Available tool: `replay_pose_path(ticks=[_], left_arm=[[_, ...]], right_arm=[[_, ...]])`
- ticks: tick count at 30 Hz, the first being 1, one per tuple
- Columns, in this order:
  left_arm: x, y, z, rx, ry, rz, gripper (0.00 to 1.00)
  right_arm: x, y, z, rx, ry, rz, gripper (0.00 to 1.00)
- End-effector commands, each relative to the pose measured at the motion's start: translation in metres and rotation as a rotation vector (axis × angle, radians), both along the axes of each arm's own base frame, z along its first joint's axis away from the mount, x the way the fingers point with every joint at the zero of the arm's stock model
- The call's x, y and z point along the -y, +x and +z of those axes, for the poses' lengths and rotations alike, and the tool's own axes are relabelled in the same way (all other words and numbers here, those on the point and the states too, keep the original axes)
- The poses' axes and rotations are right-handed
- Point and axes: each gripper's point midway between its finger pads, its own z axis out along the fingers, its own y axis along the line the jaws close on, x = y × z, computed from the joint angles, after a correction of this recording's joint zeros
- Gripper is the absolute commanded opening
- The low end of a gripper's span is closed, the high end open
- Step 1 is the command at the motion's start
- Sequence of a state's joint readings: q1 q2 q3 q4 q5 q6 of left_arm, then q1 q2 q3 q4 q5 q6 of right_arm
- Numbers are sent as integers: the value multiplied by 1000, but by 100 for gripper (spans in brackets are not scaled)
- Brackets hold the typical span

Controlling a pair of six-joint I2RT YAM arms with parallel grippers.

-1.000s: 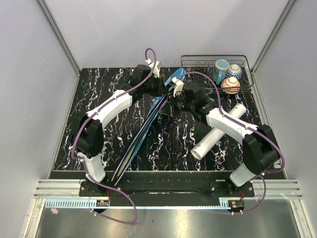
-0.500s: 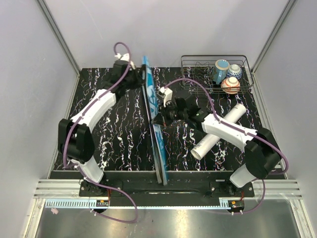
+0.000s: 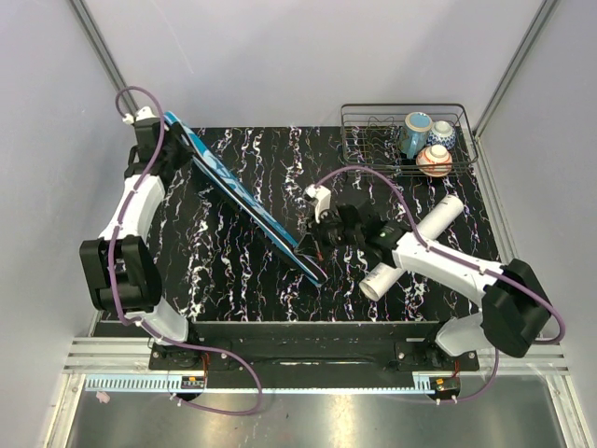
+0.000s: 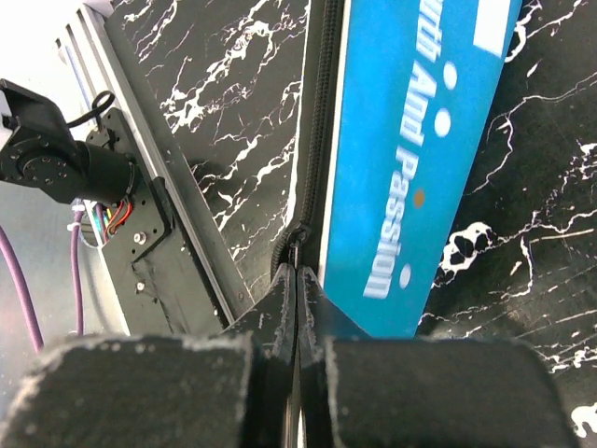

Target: Pack up the badminton gear

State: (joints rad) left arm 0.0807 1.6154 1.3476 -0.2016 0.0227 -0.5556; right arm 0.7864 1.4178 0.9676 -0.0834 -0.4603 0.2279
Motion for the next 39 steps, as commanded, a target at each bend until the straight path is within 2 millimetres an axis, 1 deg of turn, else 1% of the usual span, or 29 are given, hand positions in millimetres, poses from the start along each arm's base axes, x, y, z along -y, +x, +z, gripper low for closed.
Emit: replay_pose_path(ticks=[1,2,3,4,6,8,9,11,12,14,15,17,18,21,23,26,27,28,29,30,31,32,33,34,35,36,37,38,39], left_arm=[[-64,18,42,176,72,179,0],[-68,17,39,172,70,189,0],[-78,17,36,165,71,207,0],[-82,17,36,166,72,213,0],[-94,15,33,159,78,239,0],[-99,14,32,155,88,249,0],[-103,14,31,154,92,259,0],[-106,14,28,147,89,266,0],[-108,14,28,145,89,272,0],[-110,15,28,147,89,279,0],[-111,15,28,140,92,284,0],[-113,15,30,139,96,289,0],[-112,15,30,136,97,285,0],[-108,14,32,141,86,270,0],[-105,13,34,145,73,260,0],[-94,12,37,155,36,222,0],[-90,11,37,156,28,212,0],[-90,9,34,151,13,218,0],[-88,8,36,152,6,217,0],[-88,6,34,140,1,219,0],[-87,5,33,134,-1,221,0],[-89,4,33,129,-5,231,0],[-91,1,27,101,-5,246,0],[-91,2,31,103,-4,248,0],[-92,2,28,92,-4,254,0],[-95,-1,24,66,2,279,0],[-98,-1,30,66,2,296,0],[-99,-2,31,52,7,311,0],[-106,-9,23,2,21,362,0]], right_arm=[[20,-37,-11,-78,-40,45,0],[23,-40,-16,-87,-49,41,0],[27,-42,-14,-95,-47,26,0],[34,-48,-25,-121,-71,17,0],[45,-59,-34,-165,-80,-14,0],[52,-67,-41,-196,-90,-40,0],[58,-74,-47,-231,-88,-63,0],[63,-85,-50,-260,-85,-67,0],[66,-92,-56,-294,-94,-79,0],[69,-100,-62,-319,-107,-94,0],[74,-108,-72,-359,-128,-110,0],[81,-110,-83,-392,-156,-163,0],[87,-116,-93,-437,-177,-196,0],[91,-119,-101,-461,-172,-224,0],[90,-113,-99,-438,-175,-237,0],[83,-99,-82,-372,-163,-236,18],[76,-92,-69,-334,-140,-225,26],[73,-87,-64,-311,-136,-226,36],[70,-82,-63,-301,-138,-223,43],[61,-75,-51,-259,-106,-201,49],[54,-75,-47,-251,-94,-165,57],[48,-72,-53,-253,-114,-138,59],[38,-63,-39,-205,-97,-108,60],[32,-59,-38,-190,-104,-99,61],[26,-53,-44,-191,-131,-98,63],[18,-45,-31,-170,-131,-105,64],[17,-35,-29,-161,-153,-155,64],[13,-29,-36,-219,-179,-219,64],[9,-23,-25,-247,-189,-257,64]])
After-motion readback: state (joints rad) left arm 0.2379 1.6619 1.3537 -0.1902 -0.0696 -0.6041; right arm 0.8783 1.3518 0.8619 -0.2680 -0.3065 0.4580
